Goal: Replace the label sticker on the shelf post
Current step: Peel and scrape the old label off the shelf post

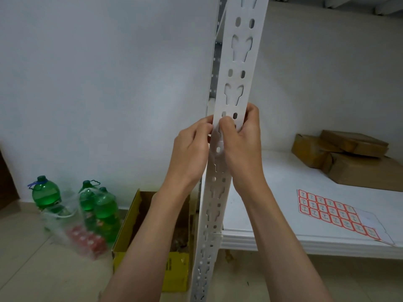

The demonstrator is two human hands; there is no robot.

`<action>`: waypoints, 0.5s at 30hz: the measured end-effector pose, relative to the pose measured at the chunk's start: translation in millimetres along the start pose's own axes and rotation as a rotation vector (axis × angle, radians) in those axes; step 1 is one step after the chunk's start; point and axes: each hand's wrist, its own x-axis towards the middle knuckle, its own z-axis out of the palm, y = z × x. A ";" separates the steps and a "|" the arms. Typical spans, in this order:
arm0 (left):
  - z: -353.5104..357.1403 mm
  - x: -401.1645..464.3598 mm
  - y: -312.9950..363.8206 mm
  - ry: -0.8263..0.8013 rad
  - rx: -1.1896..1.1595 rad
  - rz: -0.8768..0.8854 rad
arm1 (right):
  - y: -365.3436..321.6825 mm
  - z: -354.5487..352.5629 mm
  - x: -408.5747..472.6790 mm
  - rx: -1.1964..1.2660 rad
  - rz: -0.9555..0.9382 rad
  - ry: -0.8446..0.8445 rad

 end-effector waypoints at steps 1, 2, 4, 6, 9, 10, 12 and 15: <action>-0.1 0.3 -0.4 -0.001 0.000 0.002 | -0.3 0.2 0.2 -0.008 -0.001 -0.009; -0.2 0.5 -0.9 0.000 0.001 0.002 | -0.8 0.5 0.3 -0.015 -0.004 -0.018; -0.3 0.8 -1.5 0.004 0.003 0.002 | -1.3 -0.5 0.4 -0.031 -0.015 -0.029; -0.2 1.0 -2.3 0.004 0.004 0.006 | -0.9 -2.1 0.4 -0.042 -0.019 -0.039; -0.3 1.3 -3.1 0.003 -0.003 0.008 | 1.6 -3.5 1.1 -0.070 -0.029 -0.051; -0.1 1.2 -3.3 0.005 -0.003 0.007 | 2.4 -3.7 1.2 -0.074 -0.030 -0.054; 0.1 0.6 -3.3 0.005 -0.002 0.008 | 3.4 -3.5 1.5 -0.074 -0.029 -0.062; 0.9 -0.2 -2.3 0.010 -0.006 0.002 | 4.1 -3.3 0.8 -0.077 -0.026 -0.074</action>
